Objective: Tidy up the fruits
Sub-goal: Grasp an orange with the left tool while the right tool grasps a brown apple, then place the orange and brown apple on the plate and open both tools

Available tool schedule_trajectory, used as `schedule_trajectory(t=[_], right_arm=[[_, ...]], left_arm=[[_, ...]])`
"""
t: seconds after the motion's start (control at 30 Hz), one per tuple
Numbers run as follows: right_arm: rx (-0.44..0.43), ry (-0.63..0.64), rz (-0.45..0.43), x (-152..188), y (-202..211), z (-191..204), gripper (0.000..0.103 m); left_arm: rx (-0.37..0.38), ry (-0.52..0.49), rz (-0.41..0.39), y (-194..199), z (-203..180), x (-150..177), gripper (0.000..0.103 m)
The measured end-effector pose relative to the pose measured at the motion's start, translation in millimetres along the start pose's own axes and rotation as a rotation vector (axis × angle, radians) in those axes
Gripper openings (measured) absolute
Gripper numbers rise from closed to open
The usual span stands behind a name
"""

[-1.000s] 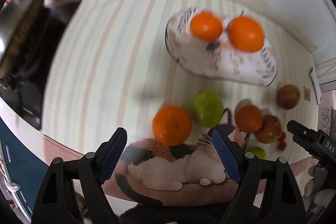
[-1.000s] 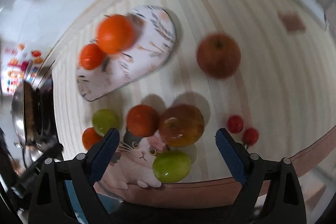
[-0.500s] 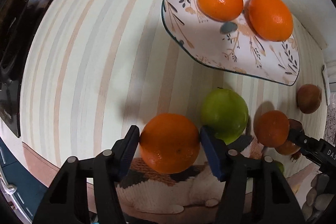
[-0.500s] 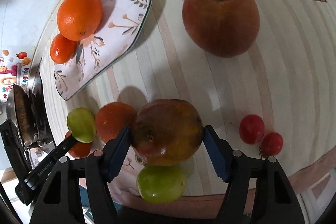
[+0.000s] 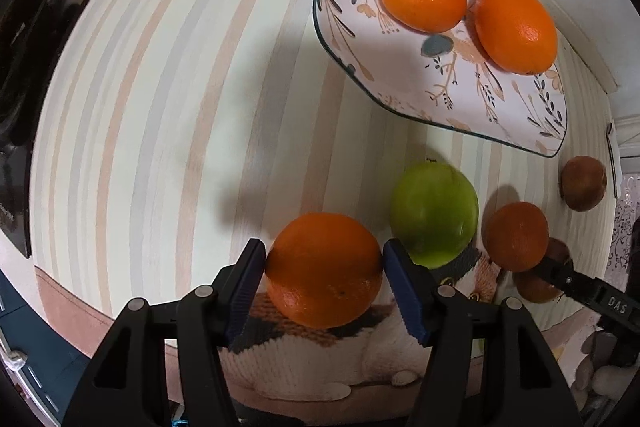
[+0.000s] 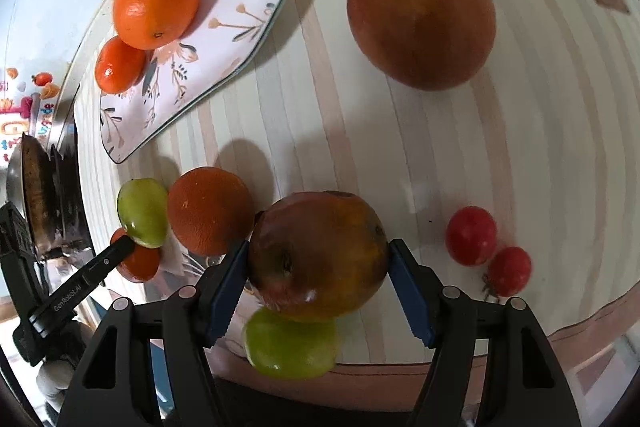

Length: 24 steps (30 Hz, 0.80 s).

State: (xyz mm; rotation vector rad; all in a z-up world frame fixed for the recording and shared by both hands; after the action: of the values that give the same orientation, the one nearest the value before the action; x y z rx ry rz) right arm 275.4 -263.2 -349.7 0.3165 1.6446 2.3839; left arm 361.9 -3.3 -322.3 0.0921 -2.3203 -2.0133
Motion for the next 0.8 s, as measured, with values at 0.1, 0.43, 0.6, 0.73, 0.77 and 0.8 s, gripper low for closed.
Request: schedule_trajectory(t=[0.1, 0.43, 0.6, 0.73, 0.77, 0.8], right_arm=[[0.003, -0.006, -0.016, 1, -2, 0, 0.071], [0.002, 0.002, -0.053, 3, 15, -6, 0.071], [-0.032, 0.019, -0.09, 2, 40, 4, 0.071], [-0.074, 0.057, -0.137, -12, 67, 22, 0.071], [-0.08, 0.066, -0.144, -16, 72, 26, 0.071], [-0.09, 0.084, -0.157, -24, 77, 34, 0.071]], left_arm=[[-0.001, -0.016, 0.0, -1, 0, 1, 0.06], [-0.021, -0.01, -0.021, 3, -4, 8, 0.057], [0.033, 0.005, -0.031, 29, -4, 12, 0.057], [0.095, -0.004, -0.087, 66, -20, 2, 0.057], [0.109, -0.017, -0.097, 74, -27, -4, 0.058], [0.121, -0.022, -0.105, 81, -32, -12, 0.058]])
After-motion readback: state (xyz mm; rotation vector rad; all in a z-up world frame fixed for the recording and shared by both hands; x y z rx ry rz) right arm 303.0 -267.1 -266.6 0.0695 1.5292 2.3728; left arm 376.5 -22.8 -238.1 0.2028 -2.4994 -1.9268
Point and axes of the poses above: each gripper's, at about its wrist camera, not at the fingertips, and y roughly against the way its jaws point, z to its left, x to its underside, the point moved 3 cm from there along -y, roughly the way its jaws point, and after that the axes turned 14 degrees about y, right-handed, at the moved point
